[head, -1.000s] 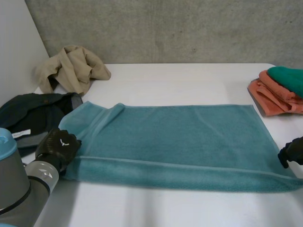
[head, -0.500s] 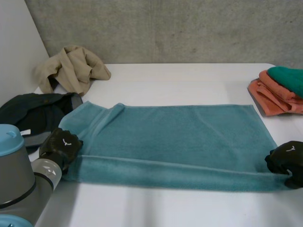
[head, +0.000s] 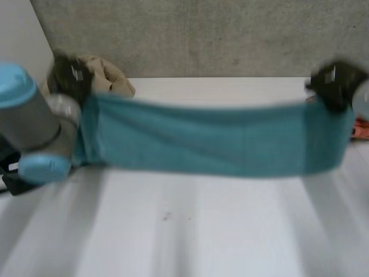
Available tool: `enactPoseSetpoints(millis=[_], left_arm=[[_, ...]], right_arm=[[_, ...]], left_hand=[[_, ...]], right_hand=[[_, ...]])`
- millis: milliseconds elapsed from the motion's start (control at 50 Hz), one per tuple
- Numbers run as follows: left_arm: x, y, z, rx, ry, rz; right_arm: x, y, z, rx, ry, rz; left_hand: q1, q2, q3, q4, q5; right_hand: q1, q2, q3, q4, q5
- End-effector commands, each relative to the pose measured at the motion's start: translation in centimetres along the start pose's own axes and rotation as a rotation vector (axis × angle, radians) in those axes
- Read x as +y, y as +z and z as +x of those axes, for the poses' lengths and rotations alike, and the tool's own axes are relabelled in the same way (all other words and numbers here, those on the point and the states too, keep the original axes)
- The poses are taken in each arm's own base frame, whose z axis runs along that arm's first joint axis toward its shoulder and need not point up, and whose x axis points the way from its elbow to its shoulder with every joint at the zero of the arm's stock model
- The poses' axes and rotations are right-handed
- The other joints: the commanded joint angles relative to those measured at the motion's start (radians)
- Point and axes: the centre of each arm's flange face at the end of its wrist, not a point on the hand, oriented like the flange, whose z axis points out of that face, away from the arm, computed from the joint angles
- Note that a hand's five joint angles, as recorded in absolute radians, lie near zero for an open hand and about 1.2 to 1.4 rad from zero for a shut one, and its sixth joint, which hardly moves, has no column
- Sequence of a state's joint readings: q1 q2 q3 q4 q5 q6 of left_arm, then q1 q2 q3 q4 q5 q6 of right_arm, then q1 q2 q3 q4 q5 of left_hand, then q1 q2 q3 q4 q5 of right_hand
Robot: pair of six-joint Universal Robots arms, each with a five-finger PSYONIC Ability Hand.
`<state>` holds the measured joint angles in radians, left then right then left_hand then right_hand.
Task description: Fold the laundry.
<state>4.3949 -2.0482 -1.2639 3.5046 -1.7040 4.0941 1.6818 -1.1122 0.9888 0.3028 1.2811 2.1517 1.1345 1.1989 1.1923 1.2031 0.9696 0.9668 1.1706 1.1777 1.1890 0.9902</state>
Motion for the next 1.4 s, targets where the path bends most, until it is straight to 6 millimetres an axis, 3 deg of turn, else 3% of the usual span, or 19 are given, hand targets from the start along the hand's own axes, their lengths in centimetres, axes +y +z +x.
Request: enactPoseSetpoints(millis=[20,60,120,220,280,380,480,540,640,700,760,820,920,1120,1220,1280,1400], left_arm=[[-7.8,5.0,-9.8,-0.491,-0.086,0.34],[-9.5,5.1,-12.0,-0.603,-0.113,0.42],[-10.6,4.7,-13.6,-0.675,-0.145,0.479],[-9.3,4.3,-12.5,-0.613,-0.205,0.442],[-7.4,3.6,-11.0,-0.544,-0.24,0.379],[-3.5,2.1,-6.5,-0.395,-0.271,0.267],[1.3,-1.1,-0.4,-0.204,-0.269,0.116],[3.1,-2.6,1.7,-0.137,-0.257,0.053],[7.4,-6.1,7.3,0.035,-0.203,-0.097],[8.3,-7.6,8.5,0.087,-0.165,-0.137],[9.1,-9.6,9.3,0.153,-0.089,-0.183],[9.0,-11.5,8.7,0.206,0.005,-0.214],[8.7,-15.6,7.4,0.32,0.153,-0.268],[8.2,-23.5,5.2,0.56,0.211,-0.417],[7.8,-27.7,4.0,0.723,0.221,-0.508],[7.4,-27.6,3.6,0.718,0.204,-0.504],[6.7,-24.1,3.6,0.573,0.138,-0.431]], right_arm=[[-7.9,1.0,9.9,0.533,0.031,0.387],[-8.9,0.5,12.0,0.649,0.091,0.489],[-9.7,-0.3,13.1,0.704,0.154,0.567],[-8.6,-0.2,11.1,0.631,0.19,0.524],[-6.7,0.7,8.4,0.551,0.217,0.458],[-3.5,1.6,3.6,0.408,0.247,0.355],[0.4,1.6,-2.1,0.238,0.287,0.22],[2.0,1.4,-4.7,0.163,0.29,0.157],[5.1,0.5,-9.7,0.0,0.229,0.011],[6.5,-0.5,-11.0,-0.077,0.175,-0.078],[7.8,-1.4,-11.0,-0.121,0.155,-0.153],[9.4,-2.7,-10.8,-0.196,0.144,-0.255],[9.8,-5.4,-9.8,-0.311,0.142,-0.368],[10.0,-11.0,-7.6,-0.433,0.089,-0.497],[11.6,-13.5,-6.6,-0.481,0.062,-0.58],[12.2,-13.7,-6.4,-0.478,0.074,-0.592],[12.0,-13.5,-6.4,-0.478,0.089,-0.547]], left_hand=[[0.262,0.197,0.204,0.193,0.252],[0.262,0.197,0.204,0.193,0.252],[0.262,0.197,0.204,0.193,0.252],[0.262,0.197,0.204,0.193,0.252],[0.262,0.197,0.204,0.193,0.252],[0.262,0.197,0.204,0.193,0.252],[0.262,0.197,0.204,0.193,0.252],[0.262,0.197,0.204,0.193,0.252],[0.262,0.197,0.204,0.193,0.252],[0.262,0.197,0.204,0.193,0.252],[0.262,0.197,0.204,0.193,0.252],[0.262,0.197,0.204,0.193,0.252],[0.262,0.197,0.204,0.193,0.252],[0.262,0.197,0.204,0.193,0.252],[0.262,0.197,0.204,0.193,0.252],[0.262,0.197,0.204,0.193,0.252],[0.262,0.197,0.204,0.193,0.252]], right_hand=[[0.43,0.226,0.219,0.207,0.231],[0.43,0.226,0.219,0.207,0.231],[0.43,0.226,0.219,0.207,0.231],[0.43,0.226,0.219,0.207,0.231],[0.43,0.226,0.219,0.207,0.231],[0.43,0.226,0.219,0.207,0.231],[0.43,0.226,0.219,0.207,0.231],[0.43,0.226,0.219,0.207,0.231],[0.43,0.226,0.219,0.207,0.231],[0.43,0.226,0.219,0.207,0.231],[0.43,0.226,0.219,0.207,0.231],[0.43,0.226,0.219,0.207,0.231],[0.43,0.226,0.219,0.207,0.231],[0.43,0.226,0.219,0.207,0.231],[0.43,0.226,0.219,0.207,0.231],[0.43,0.226,0.219,0.207,0.231],[0.43,0.226,0.219,0.207,0.231]])
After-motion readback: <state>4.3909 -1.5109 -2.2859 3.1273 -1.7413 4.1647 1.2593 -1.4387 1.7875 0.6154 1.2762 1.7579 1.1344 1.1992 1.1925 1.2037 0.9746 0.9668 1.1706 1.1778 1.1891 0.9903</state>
